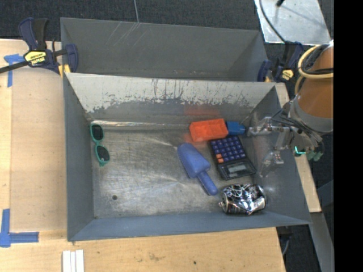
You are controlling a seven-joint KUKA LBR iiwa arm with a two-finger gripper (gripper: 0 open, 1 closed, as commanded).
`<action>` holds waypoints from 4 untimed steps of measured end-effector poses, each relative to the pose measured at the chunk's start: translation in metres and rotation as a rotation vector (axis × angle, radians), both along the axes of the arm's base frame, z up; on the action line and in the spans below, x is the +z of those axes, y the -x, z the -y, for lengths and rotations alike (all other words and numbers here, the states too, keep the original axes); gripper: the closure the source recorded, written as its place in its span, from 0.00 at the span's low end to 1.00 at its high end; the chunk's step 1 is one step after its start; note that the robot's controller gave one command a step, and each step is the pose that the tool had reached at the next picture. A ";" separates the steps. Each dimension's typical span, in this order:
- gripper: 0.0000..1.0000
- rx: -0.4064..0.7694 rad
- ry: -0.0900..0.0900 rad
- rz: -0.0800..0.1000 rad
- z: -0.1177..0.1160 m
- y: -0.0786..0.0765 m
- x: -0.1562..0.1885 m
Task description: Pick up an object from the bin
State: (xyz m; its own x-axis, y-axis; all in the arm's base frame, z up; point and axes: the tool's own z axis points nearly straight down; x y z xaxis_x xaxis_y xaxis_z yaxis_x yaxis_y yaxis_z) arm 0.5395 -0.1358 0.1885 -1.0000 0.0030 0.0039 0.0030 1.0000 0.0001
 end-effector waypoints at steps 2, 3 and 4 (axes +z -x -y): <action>0.00 0.077 0.003 0.013 -0.009 -0.012 -0.023; 0.00 0.286 0.002 0.011 -0.010 -0.004 -0.078; 0.00 0.351 0.001 0.008 -0.009 -0.002 -0.092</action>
Offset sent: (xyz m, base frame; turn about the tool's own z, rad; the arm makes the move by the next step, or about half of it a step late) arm 0.0357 0.0369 -0.1107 -0.2927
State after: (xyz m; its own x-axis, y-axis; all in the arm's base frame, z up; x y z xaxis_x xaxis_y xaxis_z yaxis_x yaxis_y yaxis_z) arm 0.5412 -0.1268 0.0968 -0.9401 -0.3407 -0.0033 -0.3407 0.9402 -0.0023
